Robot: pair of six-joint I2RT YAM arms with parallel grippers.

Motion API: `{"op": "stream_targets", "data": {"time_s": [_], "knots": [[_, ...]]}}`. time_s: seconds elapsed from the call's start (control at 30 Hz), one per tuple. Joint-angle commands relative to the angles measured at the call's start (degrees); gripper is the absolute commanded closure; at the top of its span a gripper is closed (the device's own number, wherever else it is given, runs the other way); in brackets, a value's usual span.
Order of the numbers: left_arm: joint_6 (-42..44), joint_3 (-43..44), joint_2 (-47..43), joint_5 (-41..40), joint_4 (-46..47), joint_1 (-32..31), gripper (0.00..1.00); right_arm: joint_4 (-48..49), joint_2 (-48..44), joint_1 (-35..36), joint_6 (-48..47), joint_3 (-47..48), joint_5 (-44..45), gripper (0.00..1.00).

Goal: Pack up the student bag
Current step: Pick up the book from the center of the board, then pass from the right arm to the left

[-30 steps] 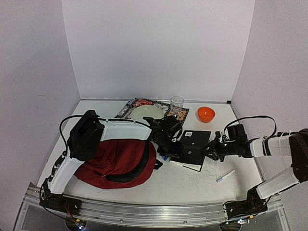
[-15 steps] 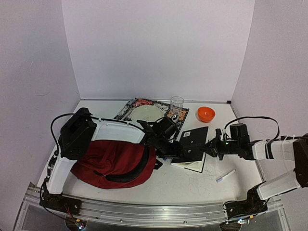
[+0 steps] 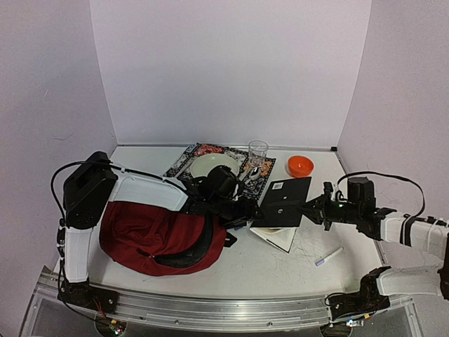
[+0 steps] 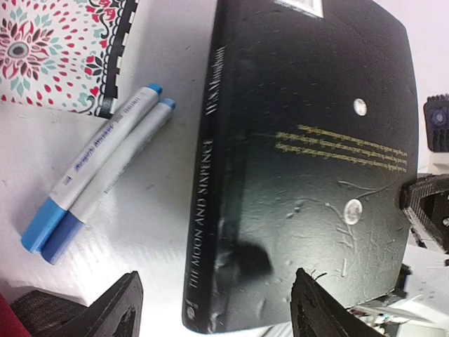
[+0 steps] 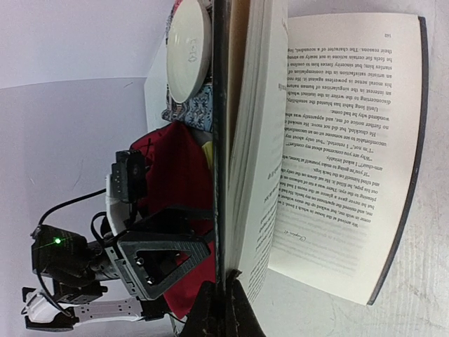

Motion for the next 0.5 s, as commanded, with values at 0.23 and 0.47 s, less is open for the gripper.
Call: {"op": "stream_targets", "data": {"time_s": [0.23, 0.47], "knots": [[-8.76, -0.87, -1.63, 8.52, 12.19, 1.68, 0.25, 5.08, -7.0, -0.27, 3.74, 0.74, -2.25, 1.0], [-13.51, -0.93, -0.37, 13.59, 20.02, 1.62, 0.3, 7.33, -9.52, -0.28, 5.56, -0.54, -1.53, 1.0]]}}
